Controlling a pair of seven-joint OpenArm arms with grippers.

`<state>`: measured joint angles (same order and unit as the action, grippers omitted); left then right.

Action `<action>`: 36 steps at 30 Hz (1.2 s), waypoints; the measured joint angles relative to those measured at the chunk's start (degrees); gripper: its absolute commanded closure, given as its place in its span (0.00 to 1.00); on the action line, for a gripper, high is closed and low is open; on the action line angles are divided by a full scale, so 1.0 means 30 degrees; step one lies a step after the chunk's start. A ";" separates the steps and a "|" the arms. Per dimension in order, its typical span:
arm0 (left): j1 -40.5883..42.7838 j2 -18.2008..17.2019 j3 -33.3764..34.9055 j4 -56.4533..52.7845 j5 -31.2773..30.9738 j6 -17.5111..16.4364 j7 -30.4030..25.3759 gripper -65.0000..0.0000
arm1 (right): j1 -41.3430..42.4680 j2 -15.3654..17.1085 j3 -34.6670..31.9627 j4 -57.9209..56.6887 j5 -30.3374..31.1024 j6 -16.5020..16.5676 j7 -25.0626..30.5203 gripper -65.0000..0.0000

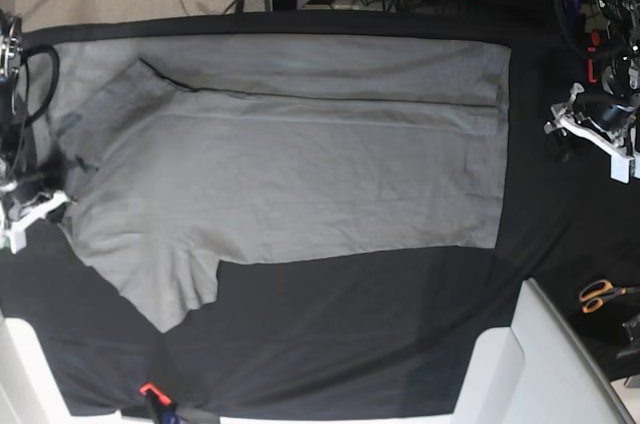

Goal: Fold the T-shirt properly
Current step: 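Grasp the collar-end sleeve with the right gripper and fold it inward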

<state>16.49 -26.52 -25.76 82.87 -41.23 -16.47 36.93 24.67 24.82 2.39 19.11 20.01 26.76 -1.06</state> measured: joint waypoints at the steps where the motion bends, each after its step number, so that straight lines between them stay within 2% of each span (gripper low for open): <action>1: 0.0000 -0.0007 0.0000 0.0000 0.0007 0.0007 0.0007 0.51 | -0.0168 0.0015 0.0000 0.0546 -0.0007 -0.0015 -0.0612 1.00; 5: 0.0007 0.0015 0.0036 0.0000 0.0022 0.0007 0.0058 0.51 | -0.1712 -0.0022 0.0444 0.3694 0.0022 0.0029 -0.2404 1.00; 9: 0.0015 0.0000 0.0109 0.0000 0.0022 0.0007 0.0051 0.51 | -0.3293 -0.0117 0.2747 0.6550 0.0036 0.0073 -0.5406 1.00; 12: 0.0000 0.0007 0.0117 0.0000 0.0007 0.0007 0.0051 0.51 | -0.4459 -0.0044 0.3643 0.8721 0.0087 0.0029 -0.6448 1.00; 25: -0.0044 -0.0007 0.0117 0.0000 0.0007 0.0007 0.0058 0.51 | -0.8561 -0.2426 0.6470 1.8542 0.0095 0.0168 -1.3631 1.00; 30: -0.0036 0.0000 0.0117 0.0000 0.0015 0.0015 0.0066 0.51 | -0.9704 -0.2608 0.6594 2.0538 0.0109 0.0153 -1.5431 1.00; 36: -0.0029 0.0000 0.0117 0.0000 0.0015 0.0007 0.0066 0.51 | -1.0936 -0.3045 0.6630 2.2454 0.0248 0.0058 -1.6728 1.00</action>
<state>16.40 -26.52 -25.41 82.87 -41.19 -16.45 37.12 -8.14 15.68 22.28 86.48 20.75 26.94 -51.24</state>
